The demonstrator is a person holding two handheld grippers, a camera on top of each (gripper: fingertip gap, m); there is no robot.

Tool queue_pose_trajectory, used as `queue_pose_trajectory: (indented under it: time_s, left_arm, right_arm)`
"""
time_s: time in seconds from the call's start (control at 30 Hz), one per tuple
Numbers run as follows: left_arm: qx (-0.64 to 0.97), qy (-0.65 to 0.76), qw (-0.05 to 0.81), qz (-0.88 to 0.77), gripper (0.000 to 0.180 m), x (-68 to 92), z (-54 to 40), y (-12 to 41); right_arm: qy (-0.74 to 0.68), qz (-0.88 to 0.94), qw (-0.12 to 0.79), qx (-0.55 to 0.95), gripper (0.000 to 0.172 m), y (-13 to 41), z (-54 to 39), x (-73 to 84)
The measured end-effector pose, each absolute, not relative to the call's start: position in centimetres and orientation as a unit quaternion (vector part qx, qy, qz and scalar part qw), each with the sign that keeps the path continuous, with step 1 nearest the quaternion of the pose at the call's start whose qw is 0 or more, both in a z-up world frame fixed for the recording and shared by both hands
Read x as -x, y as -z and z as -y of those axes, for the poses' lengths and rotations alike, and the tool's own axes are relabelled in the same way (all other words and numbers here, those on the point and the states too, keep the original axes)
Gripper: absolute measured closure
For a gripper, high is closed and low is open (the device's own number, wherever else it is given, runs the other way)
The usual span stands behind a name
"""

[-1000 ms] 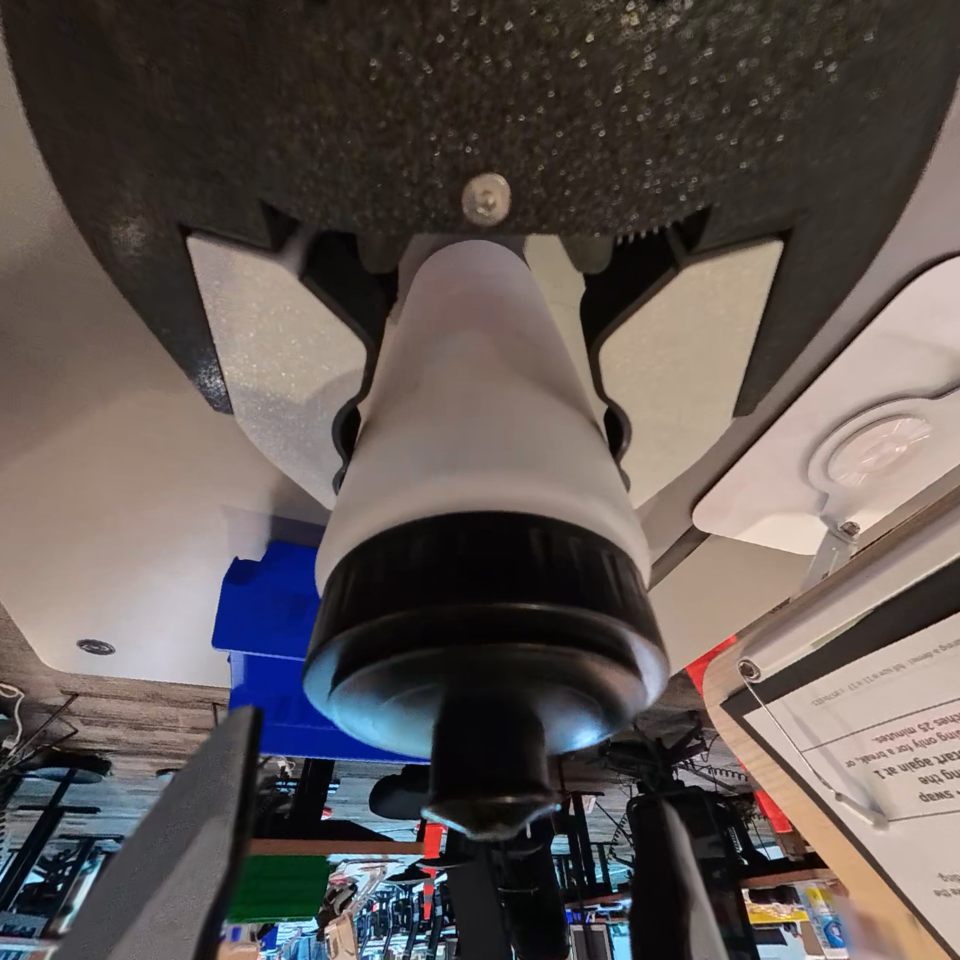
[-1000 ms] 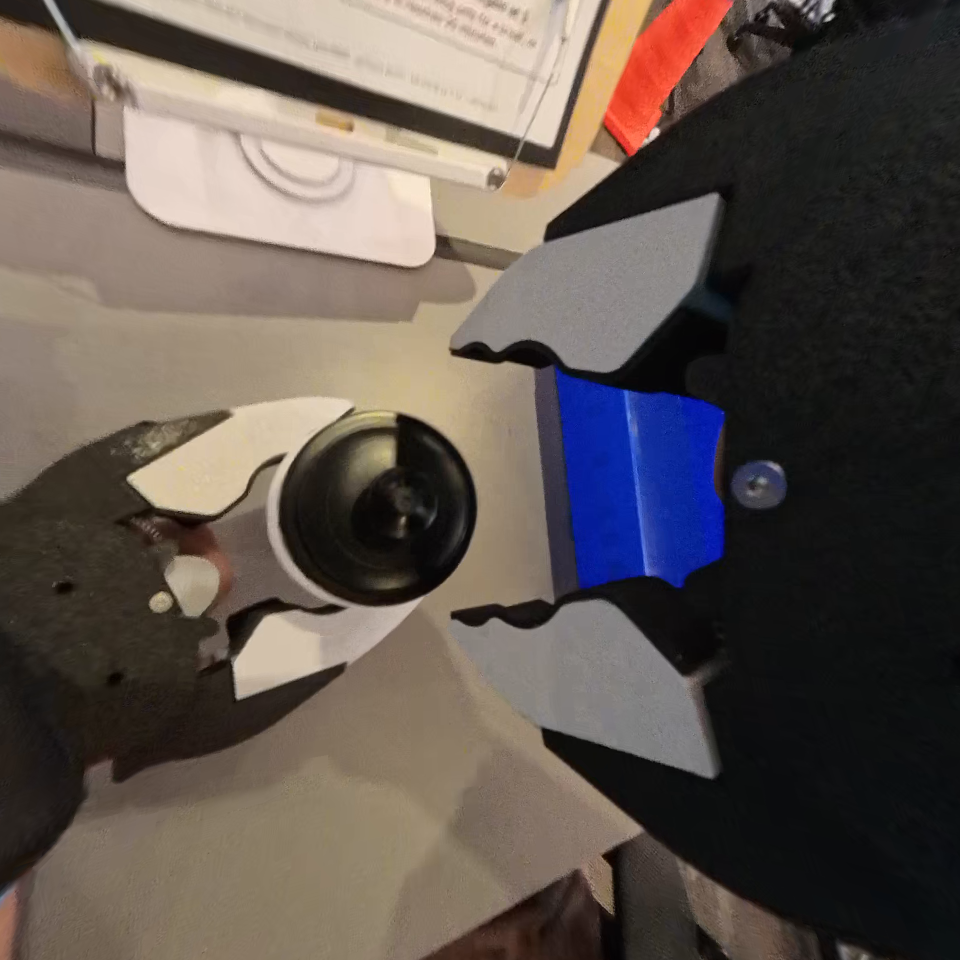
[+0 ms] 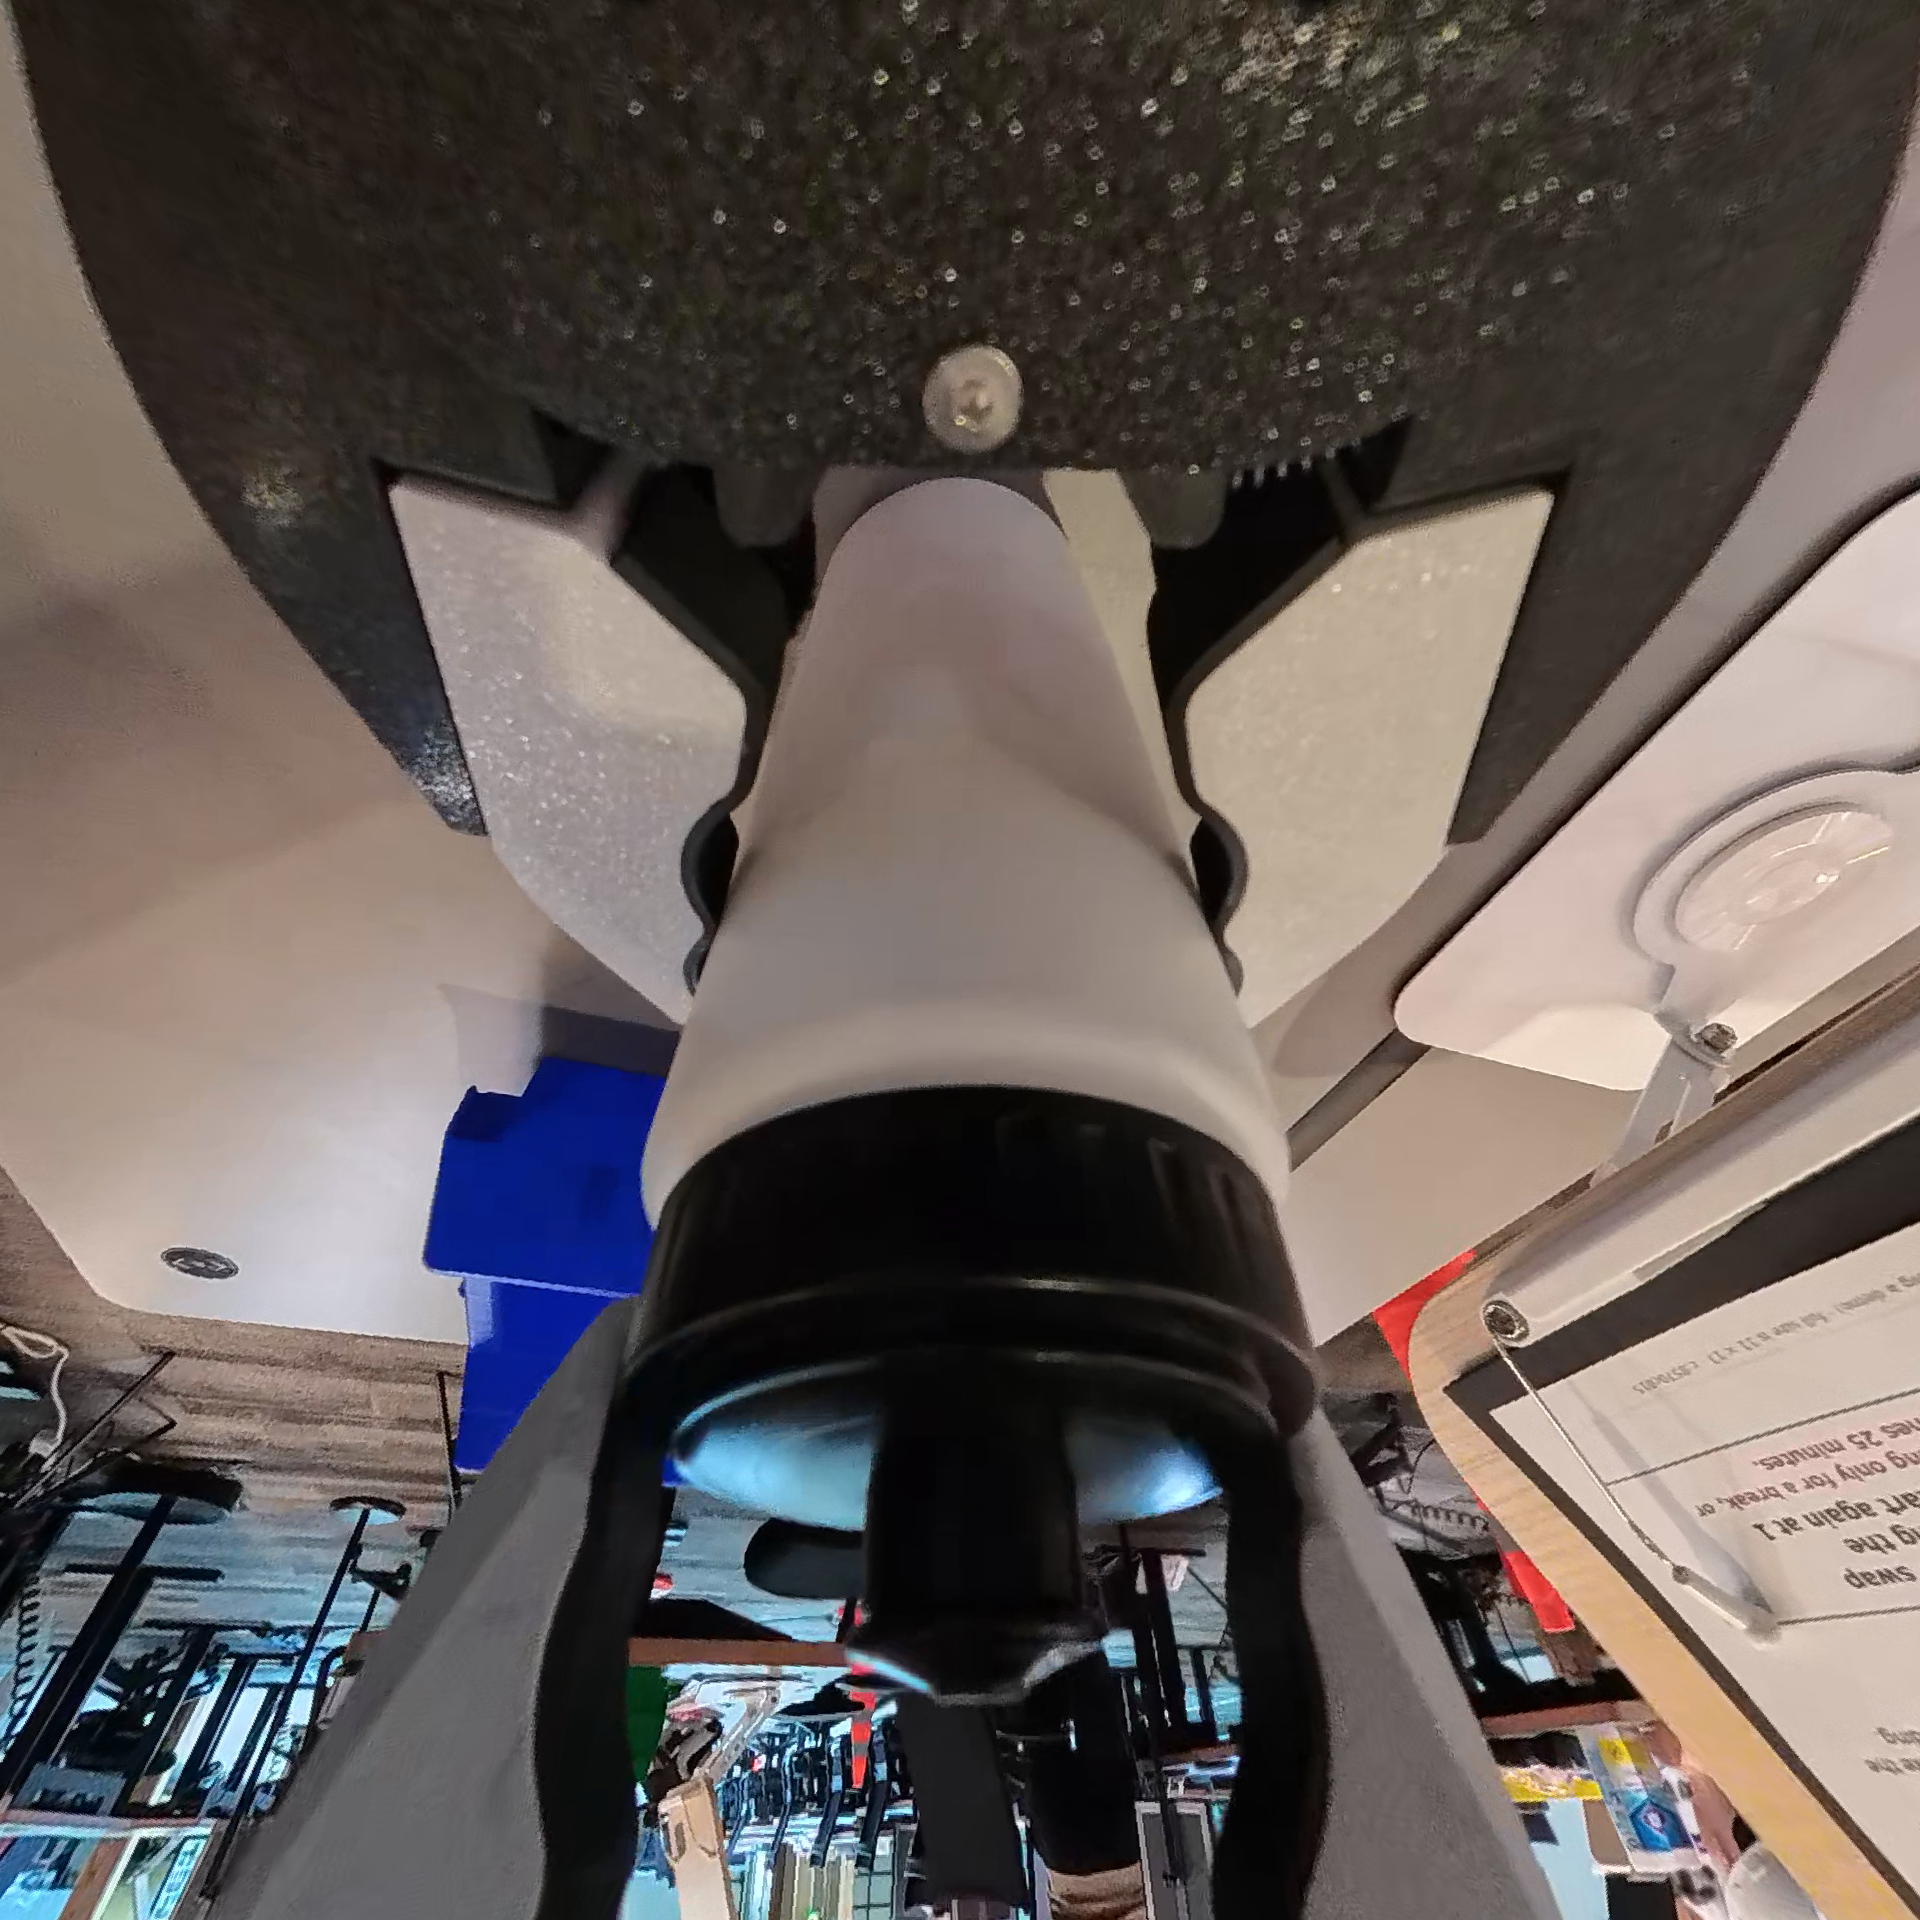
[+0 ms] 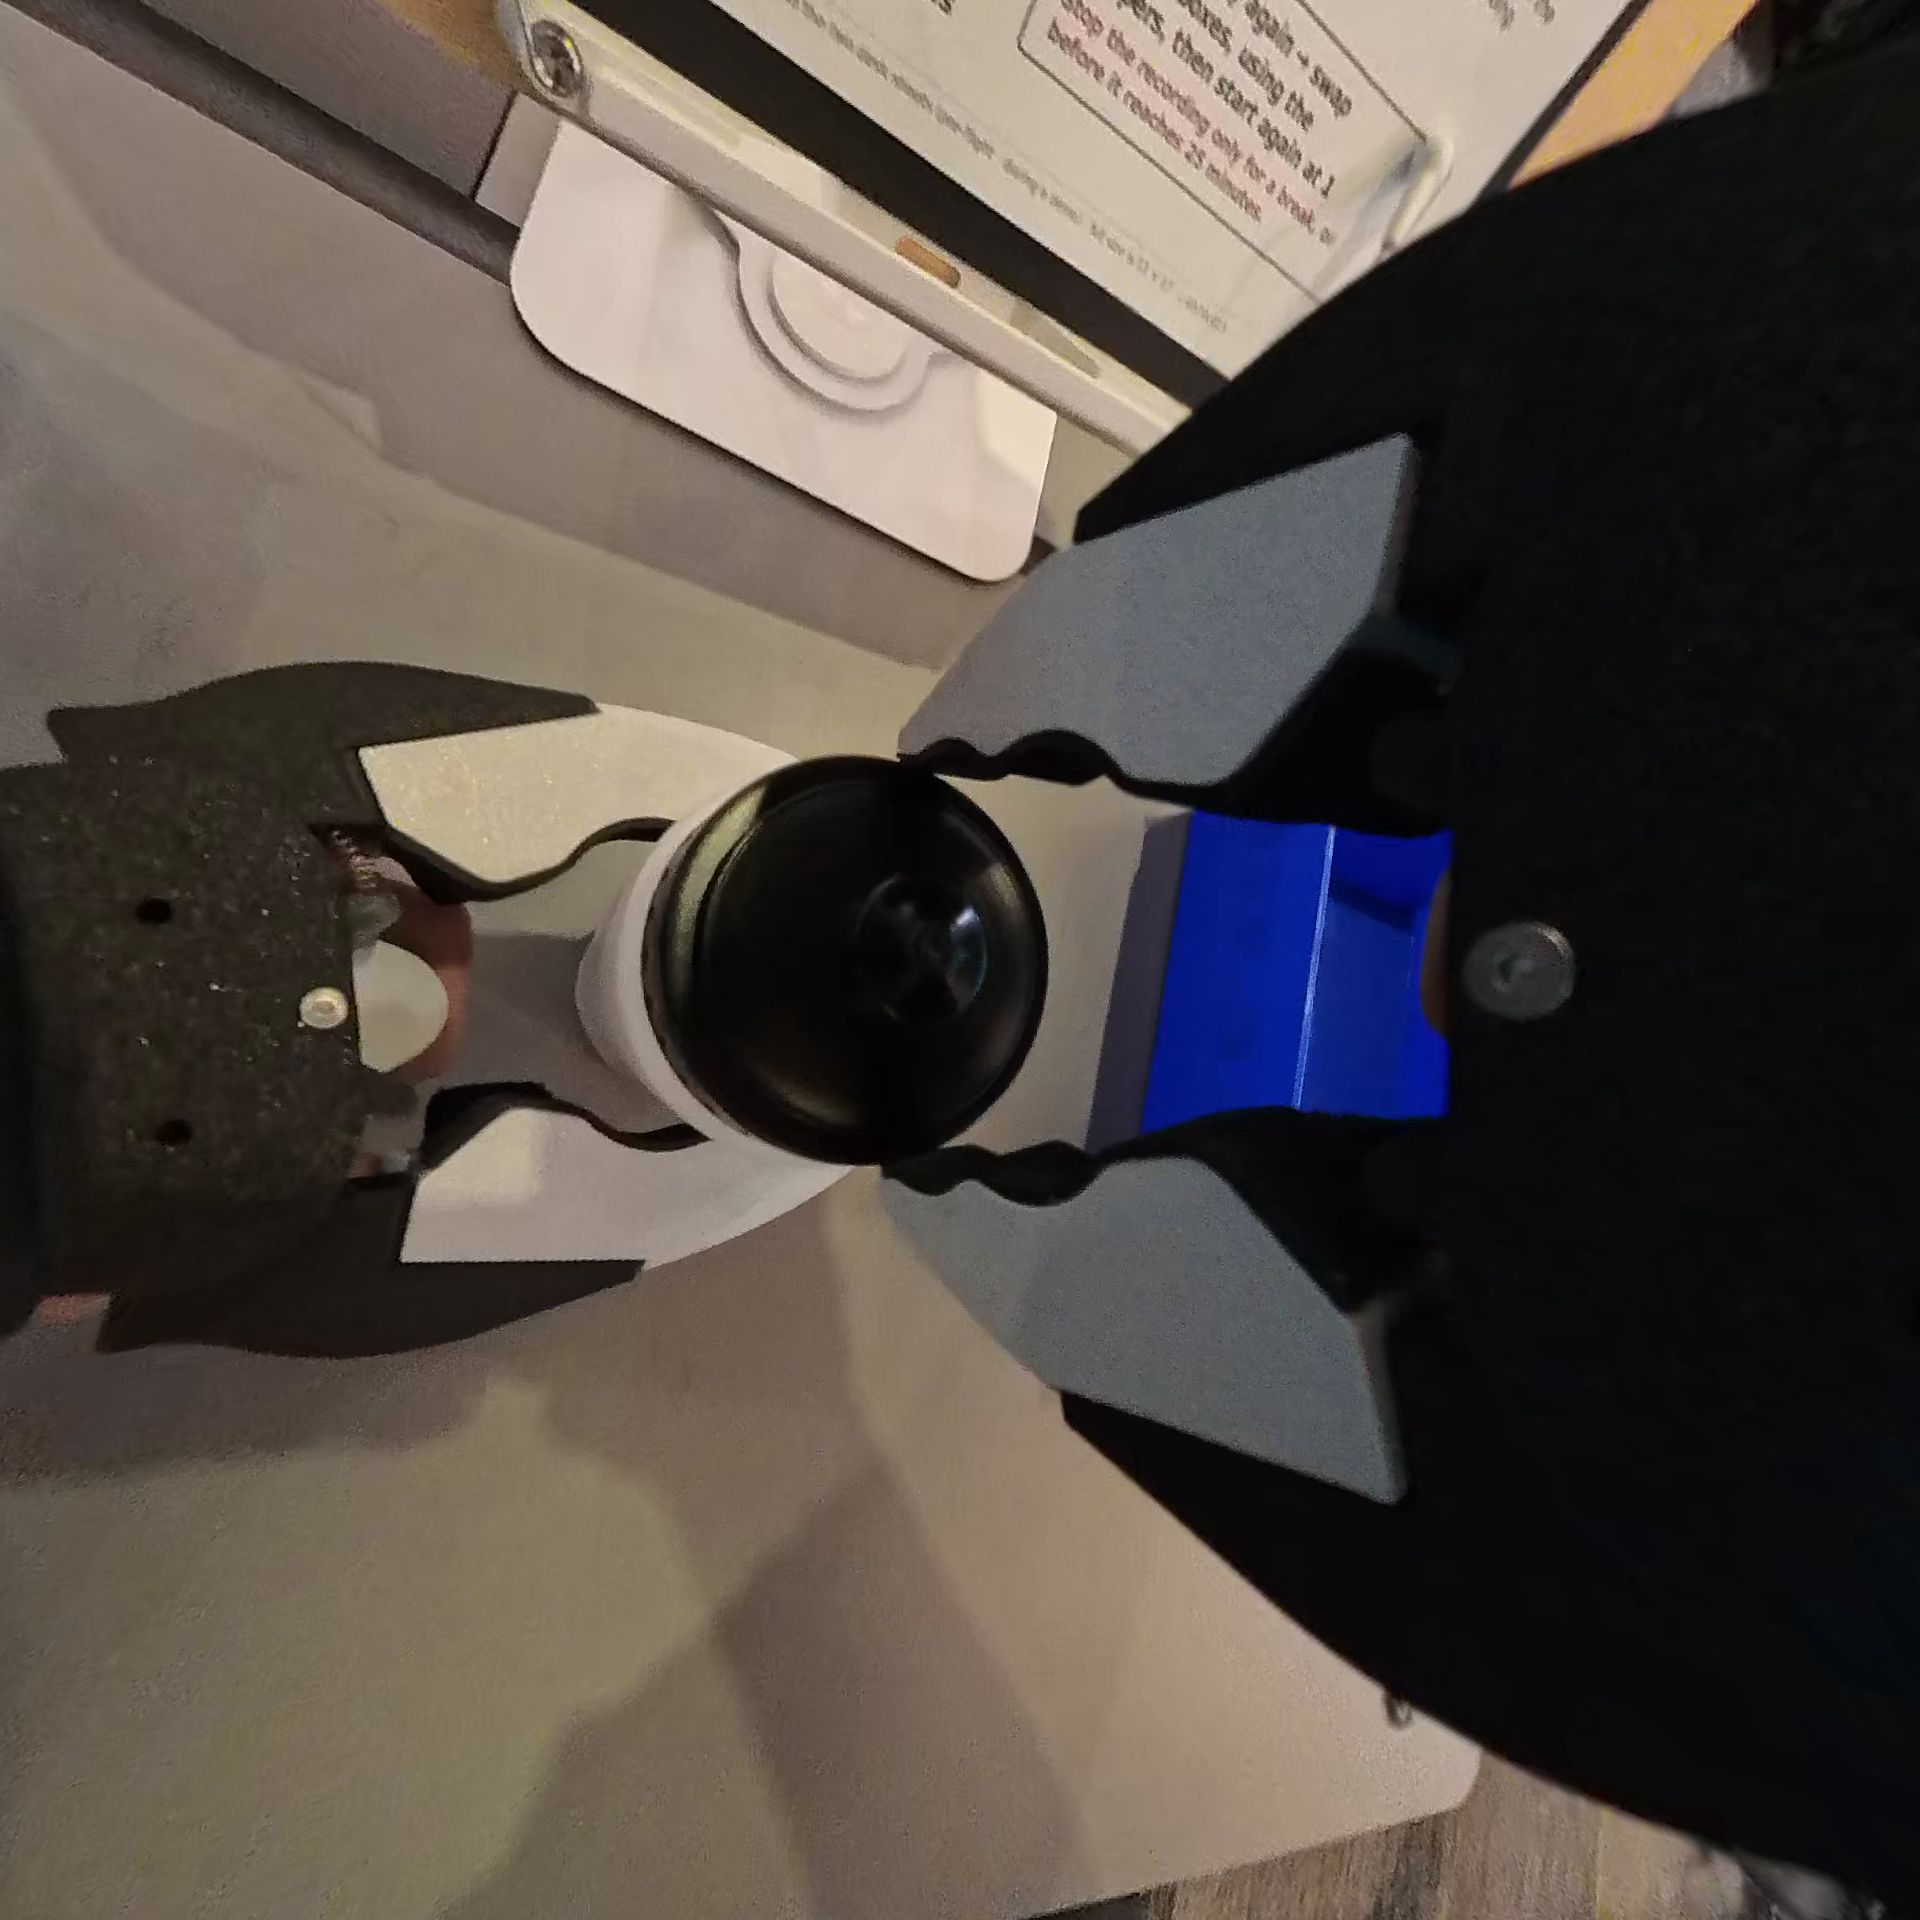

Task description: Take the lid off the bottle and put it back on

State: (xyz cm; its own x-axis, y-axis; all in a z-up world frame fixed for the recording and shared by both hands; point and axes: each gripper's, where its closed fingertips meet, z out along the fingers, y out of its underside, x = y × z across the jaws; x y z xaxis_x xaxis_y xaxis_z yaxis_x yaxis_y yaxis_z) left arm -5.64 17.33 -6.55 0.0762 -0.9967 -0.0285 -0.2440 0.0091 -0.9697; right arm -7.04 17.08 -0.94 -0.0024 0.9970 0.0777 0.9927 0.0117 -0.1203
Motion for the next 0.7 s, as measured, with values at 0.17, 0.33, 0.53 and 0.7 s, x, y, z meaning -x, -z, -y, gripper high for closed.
queue_pose_trajectory:
  time_s: [0.17, 0.33, 0.53, 0.7]
  left_arm:
    - [0.573, 0.416, 0.459, -0.537, 0.094, 5.8, -17.5, 6.5]
    - [0.575, 0.415, 0.464, -0.531, 0.094, 5.7, -17.6, 6.5]
    - [0.588, 0.393, 0.494, -0.506, 0.093, 5.5, -18.3, 6.4]
    - [0.601, 0.376, 0.512, -0.486, 0.093, 5.3, -18.6, 6.3]
  right_arm:
    - [-0.017, 0.739, 0.084, 0.668, 0.104, 1.0, -17.5, 7.1]
    - [-0.047, 0.684, 0.099, 0.721, 0.102, 1.0, -17.5, 7.3]
    - [-0.064, 0.494, 0.136, 0.857, 0.100, 0.7, -18.2, 8.5]
    - [-0.044, 0.373, 0.180, 0.909, 0.102, 0.6, -18.6, 8.2]
